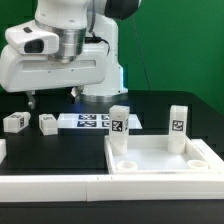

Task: Assemble square table

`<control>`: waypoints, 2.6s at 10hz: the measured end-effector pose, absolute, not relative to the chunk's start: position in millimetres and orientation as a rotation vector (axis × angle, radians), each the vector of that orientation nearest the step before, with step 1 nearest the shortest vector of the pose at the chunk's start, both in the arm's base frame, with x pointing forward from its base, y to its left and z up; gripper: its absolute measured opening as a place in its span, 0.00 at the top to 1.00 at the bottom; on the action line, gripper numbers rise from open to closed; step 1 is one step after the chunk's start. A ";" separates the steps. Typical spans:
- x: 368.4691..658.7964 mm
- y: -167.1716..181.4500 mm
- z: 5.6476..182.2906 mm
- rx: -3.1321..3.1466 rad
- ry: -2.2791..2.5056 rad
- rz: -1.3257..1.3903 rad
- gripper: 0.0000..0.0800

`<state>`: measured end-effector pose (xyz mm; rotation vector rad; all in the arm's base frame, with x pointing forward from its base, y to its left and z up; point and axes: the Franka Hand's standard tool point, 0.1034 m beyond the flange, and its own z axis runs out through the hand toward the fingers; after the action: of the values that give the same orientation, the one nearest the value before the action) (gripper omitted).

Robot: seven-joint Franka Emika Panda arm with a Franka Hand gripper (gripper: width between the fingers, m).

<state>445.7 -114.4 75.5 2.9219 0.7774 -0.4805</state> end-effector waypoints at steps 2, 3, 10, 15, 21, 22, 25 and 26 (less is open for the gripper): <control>441.6 -111.0 73.1 2.868 0.761 -0.682 0.19; 436.8 -114.4 66.7 2.835 0.764 -0.750 0.19; 394.9 -120.8 37.6 2.639 0.626 -1.284 0.19; 373.8 -137.5 29.4 2.646 0.544 -1.324 0.19; 372.2 -140.7 14.5 2.613 0.514 -1.350 0.19; 373.3 -141.4 11.3 2.614 0.520 -1.340 0.19; 376.2 -142.0 8.7 2.622 0.536 -1.314 0.46; 376.1 -142.1 8.7 2.622 0.536 -1.314 0.46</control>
Offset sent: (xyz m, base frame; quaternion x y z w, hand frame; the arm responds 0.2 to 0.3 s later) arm -0.0287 -0.0379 -0.0281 -0.0346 -0.2281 0.0101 0.9730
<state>376.1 -142.1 8.7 2.6223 0.5362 -1.3136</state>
